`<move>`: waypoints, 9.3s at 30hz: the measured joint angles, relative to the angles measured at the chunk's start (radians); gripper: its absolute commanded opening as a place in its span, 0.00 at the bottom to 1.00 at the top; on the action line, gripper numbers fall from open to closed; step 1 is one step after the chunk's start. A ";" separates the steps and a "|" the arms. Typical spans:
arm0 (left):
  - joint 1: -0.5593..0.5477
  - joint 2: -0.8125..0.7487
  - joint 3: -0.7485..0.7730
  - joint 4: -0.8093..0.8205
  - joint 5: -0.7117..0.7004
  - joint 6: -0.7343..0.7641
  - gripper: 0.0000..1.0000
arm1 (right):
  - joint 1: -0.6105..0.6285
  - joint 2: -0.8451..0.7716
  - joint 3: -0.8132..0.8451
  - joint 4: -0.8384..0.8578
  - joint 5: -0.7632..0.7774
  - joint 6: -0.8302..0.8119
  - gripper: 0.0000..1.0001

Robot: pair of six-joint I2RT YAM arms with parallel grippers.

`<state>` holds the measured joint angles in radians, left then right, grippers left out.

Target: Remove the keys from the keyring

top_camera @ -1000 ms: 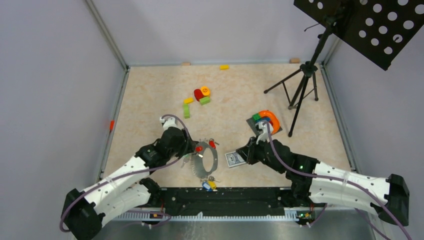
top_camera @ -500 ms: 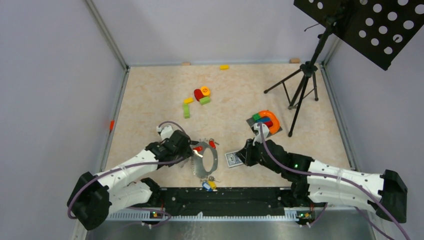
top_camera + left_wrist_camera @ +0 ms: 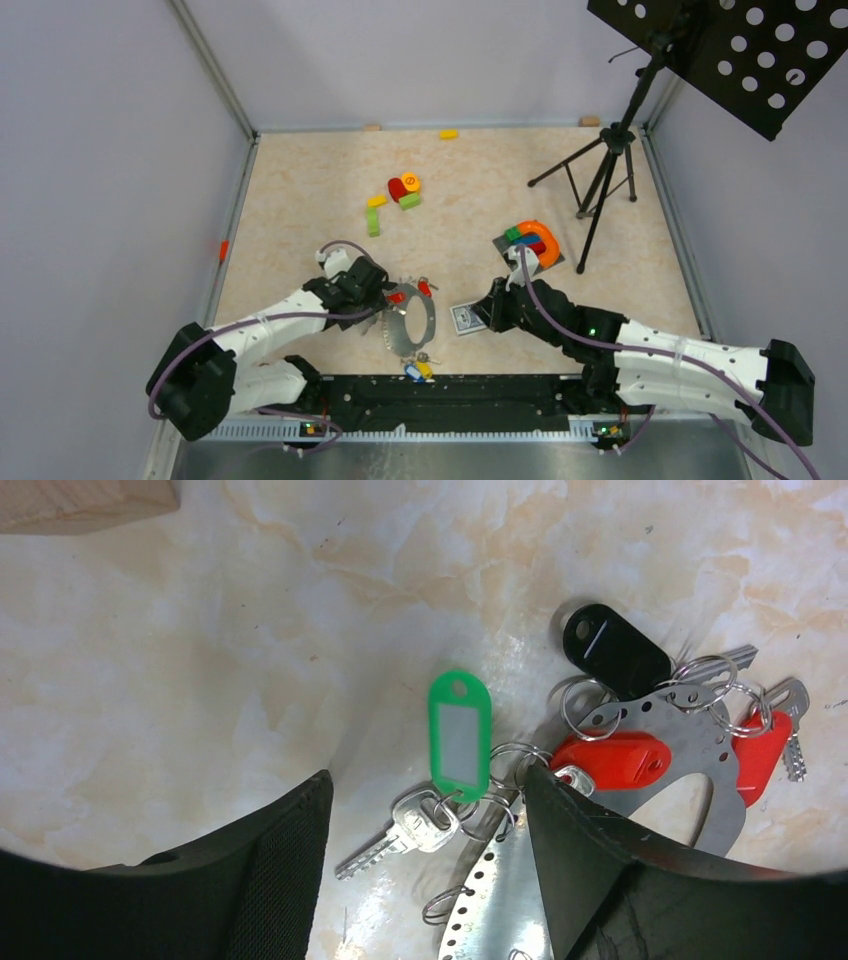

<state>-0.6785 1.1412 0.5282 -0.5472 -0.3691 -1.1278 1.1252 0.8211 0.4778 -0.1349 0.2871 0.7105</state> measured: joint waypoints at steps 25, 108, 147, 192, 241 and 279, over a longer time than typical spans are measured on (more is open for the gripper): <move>0.023 0.056 0.020 0.144 0.035 0.074 0.00 | 0.000 -0.023 0.000 -0.015 0.000 0.008 0.13; 0.018 -0.380 0.192 0.608 0.863 0.938 0.00 | 0.032 0.143 -0.146 1.094 -0.359 -0.853 0.37; 0.017 -0.452 0.192 0.686 1.250 1.048 0.00 | 0.033 -0.007 0.103 0.434 -0.575 -0.851 0.25; 0.017 -0.451 0.181 0.778 1.323 0.997 0.00 | 0.033 0.049 0.045 0.581 -0.610 -0.814 0.35; 0.017 -0.445 0.154 0.780 1.341 0.969 0.00 | 0.033 0.074 0.039 0.693 -0.647 -0.792 0.04; 0.016 -0.488 0.081 0.904 1.433 0.888 0.00 | 0.033 -0.053 -0.013 0.643 -0.813 -1.219 0.00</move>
<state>-0.6628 0.6537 0.6090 0.3565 1.0641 -0.2394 1.1580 0.7685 0.4644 0.5079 -0.5255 -0.5083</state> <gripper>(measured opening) 0.004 0.007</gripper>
